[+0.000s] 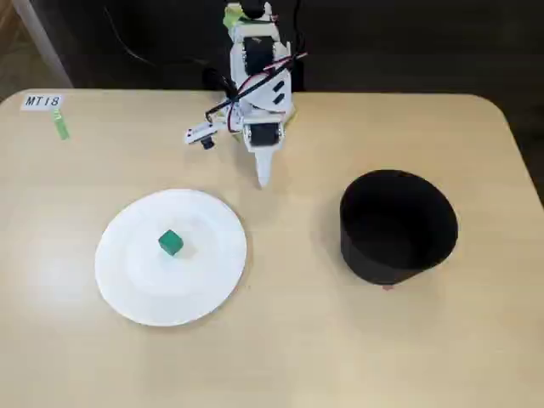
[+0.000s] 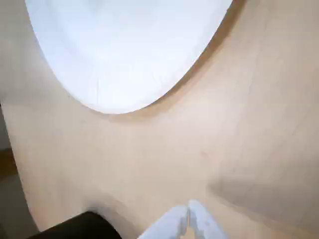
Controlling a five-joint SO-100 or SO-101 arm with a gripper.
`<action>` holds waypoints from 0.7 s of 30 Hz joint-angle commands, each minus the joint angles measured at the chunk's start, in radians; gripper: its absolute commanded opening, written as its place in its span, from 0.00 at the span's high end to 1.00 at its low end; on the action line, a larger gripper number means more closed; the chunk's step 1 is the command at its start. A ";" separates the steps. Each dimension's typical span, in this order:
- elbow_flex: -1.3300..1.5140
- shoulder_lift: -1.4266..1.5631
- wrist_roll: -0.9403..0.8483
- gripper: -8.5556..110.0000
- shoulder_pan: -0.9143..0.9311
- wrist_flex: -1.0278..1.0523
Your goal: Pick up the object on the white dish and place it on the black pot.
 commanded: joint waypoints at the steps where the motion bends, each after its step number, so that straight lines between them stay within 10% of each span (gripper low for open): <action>1: -0.055 0.110 0.023 0.93 0.014 0.025; 21: -0.189 0.075 0.071 0.93 0.028 0.014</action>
